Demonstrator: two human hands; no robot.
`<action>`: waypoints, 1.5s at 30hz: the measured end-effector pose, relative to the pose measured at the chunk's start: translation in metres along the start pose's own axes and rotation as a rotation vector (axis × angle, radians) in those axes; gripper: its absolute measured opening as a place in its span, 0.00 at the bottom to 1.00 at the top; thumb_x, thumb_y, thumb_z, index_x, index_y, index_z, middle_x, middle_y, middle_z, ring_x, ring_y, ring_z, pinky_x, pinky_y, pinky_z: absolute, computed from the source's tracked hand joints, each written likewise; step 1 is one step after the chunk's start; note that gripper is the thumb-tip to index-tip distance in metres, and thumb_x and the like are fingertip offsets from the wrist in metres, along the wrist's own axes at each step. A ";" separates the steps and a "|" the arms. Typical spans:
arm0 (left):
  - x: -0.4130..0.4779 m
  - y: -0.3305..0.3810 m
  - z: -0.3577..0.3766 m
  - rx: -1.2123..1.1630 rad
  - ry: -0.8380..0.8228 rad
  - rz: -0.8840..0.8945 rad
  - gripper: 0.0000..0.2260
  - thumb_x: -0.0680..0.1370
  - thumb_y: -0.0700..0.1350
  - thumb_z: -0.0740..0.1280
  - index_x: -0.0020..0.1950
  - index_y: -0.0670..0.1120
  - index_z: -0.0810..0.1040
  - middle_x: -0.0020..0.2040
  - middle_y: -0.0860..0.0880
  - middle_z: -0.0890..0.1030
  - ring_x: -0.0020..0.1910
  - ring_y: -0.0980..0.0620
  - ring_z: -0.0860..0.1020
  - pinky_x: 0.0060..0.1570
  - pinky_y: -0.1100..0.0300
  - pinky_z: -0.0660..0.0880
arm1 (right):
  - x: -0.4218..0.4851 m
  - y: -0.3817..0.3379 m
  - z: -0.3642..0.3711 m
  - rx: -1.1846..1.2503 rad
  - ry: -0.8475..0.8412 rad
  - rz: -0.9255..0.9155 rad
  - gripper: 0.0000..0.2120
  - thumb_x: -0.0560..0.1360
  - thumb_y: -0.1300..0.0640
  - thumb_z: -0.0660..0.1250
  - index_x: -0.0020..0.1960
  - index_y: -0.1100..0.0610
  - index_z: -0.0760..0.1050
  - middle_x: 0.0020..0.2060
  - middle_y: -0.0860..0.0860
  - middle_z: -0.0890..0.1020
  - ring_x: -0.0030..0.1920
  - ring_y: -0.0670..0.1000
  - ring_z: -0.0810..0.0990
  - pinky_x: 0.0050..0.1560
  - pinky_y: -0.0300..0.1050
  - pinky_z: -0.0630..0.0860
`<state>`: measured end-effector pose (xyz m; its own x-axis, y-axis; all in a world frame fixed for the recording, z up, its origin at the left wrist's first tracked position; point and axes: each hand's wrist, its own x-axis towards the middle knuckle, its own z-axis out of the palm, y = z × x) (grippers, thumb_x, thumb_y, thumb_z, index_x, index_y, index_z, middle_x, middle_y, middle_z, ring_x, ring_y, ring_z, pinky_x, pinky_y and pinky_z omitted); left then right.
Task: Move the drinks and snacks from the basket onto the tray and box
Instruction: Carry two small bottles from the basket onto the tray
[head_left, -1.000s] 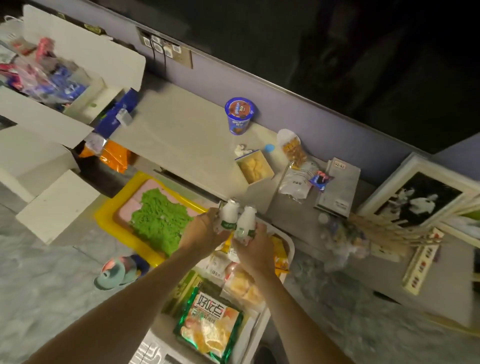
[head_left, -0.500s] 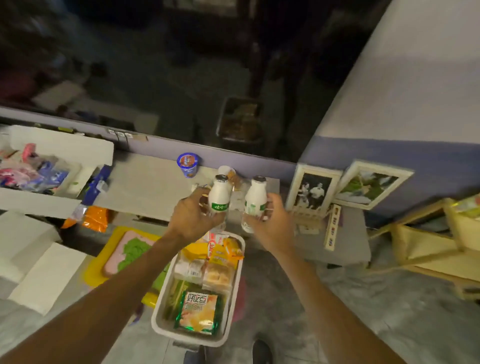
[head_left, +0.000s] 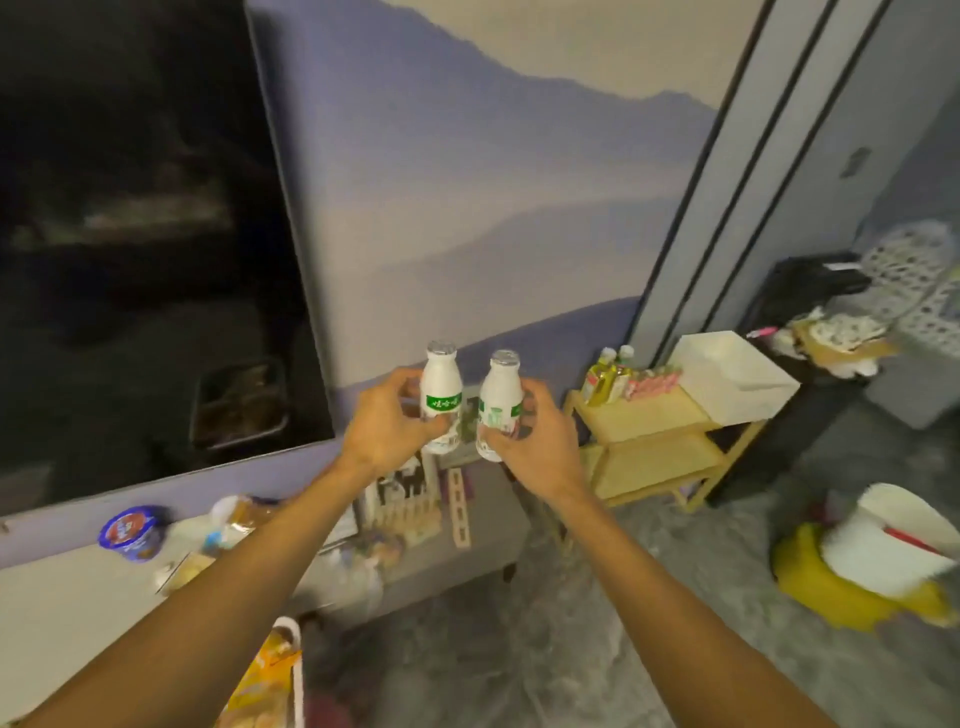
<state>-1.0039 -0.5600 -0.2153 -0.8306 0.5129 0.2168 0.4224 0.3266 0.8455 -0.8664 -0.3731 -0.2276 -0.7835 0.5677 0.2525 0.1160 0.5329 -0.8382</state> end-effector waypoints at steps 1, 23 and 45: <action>0.006 0.012 0.019 -0.017 -0.018 0.014 0.28 0.69 0.51 0.84 0.66 0.52 0.79 0.54 0.57 0.85 0.48 0.61 0.85 0.52 0.52 0.85 | 0.004 0.010 -0.025 -0.015 0.021 0.002 0.32 0.70 0.50 0.84 0.66 0.38 0.71 0.50 0.30 0.80 0.52 0.36 0.83 0.56 0.47 0.85; 0.199 0.083 0.373 -0.057 -0.280 -0.041 0.27 0.67 0.58 0.83 0.60 0.65 0.73 0.53 0.64 0.82 0.51 0.59 0.84 0.42 0.69 0.78 | 0.172 0.254 -0.248 -0.117 0.166 0.272 0.34 0.75 0.50 0.81 0.74 0.42 0.66 0.67 0.43 0.81 0.60 0.42 0.82 0.61 0.40 0.80; 0.364 -0.027 0.613 0.121 -0.119 -0.427 0.29 0.69 0.54 0.84 0.63 0.53 0.73 0.55 0.53 0.85 0.50 0.51 0.85 0.53 0.45 0.84 | 0.421 0.528 -0.224 -0.211 -0.318 0.358 0.33 0.72 0.51 0.82 0.72 0.54 0.72 0.62 0.54 0.86 0.61 0.59 0.84 0.57 0.52 0.79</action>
<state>-1.0953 0.1041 -0.4583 -0.8948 0.3979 -0.2025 0.0964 0.6150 0.7826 -0.9979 0.2875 -0.4557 -0.8151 0.5364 -0.2189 0.5056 0.4740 -0.7209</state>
